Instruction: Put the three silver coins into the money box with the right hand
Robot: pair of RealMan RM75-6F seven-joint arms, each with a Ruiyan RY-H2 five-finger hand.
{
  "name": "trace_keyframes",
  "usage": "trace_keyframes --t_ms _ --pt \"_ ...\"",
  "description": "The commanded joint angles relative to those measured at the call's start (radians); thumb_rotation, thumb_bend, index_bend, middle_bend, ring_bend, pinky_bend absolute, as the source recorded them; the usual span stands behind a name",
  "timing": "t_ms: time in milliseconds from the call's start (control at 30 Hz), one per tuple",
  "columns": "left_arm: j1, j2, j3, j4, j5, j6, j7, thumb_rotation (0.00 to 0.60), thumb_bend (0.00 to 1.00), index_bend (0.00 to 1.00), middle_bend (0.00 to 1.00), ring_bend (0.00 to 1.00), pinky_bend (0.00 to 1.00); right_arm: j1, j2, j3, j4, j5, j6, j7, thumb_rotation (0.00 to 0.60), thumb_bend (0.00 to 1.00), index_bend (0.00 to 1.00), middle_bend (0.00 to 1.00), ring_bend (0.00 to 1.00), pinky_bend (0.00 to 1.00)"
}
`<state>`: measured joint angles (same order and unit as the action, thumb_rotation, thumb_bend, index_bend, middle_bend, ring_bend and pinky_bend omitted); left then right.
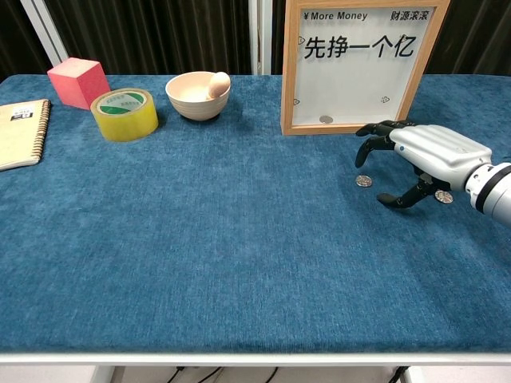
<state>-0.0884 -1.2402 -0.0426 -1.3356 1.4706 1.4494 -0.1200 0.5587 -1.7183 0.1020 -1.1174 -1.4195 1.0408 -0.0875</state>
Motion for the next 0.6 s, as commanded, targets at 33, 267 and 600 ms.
trace_keyframes --t_ms 33,267,600 --pt "0.0 0.0 0.0 0.001 0.0 -0.001 -0.001 0.6 0.04 0.04 0.04 0.0 0.0 0.0 -0.002 0.0 0.002 0.001 0.002 0.001 0.6 0.22 0.38 0.08 0.0 0.0" --pt "-0.001 -0.001 0.0 0.002 0.0 -0.002 -0.002 0.6 0.04 0.04 0.04 0.0 0.0 0.001 -0.003 0.0 0.006 0.01 -0.004 -0.004 0.6 0.23 0.38 0.08 0.0 0.0" --pt "-0.004 0.001 0.0 -0.003 -0.001 -0.005 0.003 0.6 0.04 0.04 0.04 0.0 0.0 0.003 -0.006 0.001 0.008 0.015 -0.004 -0.007 0.6 0.28 0.4 0.08 0.0 0.0"
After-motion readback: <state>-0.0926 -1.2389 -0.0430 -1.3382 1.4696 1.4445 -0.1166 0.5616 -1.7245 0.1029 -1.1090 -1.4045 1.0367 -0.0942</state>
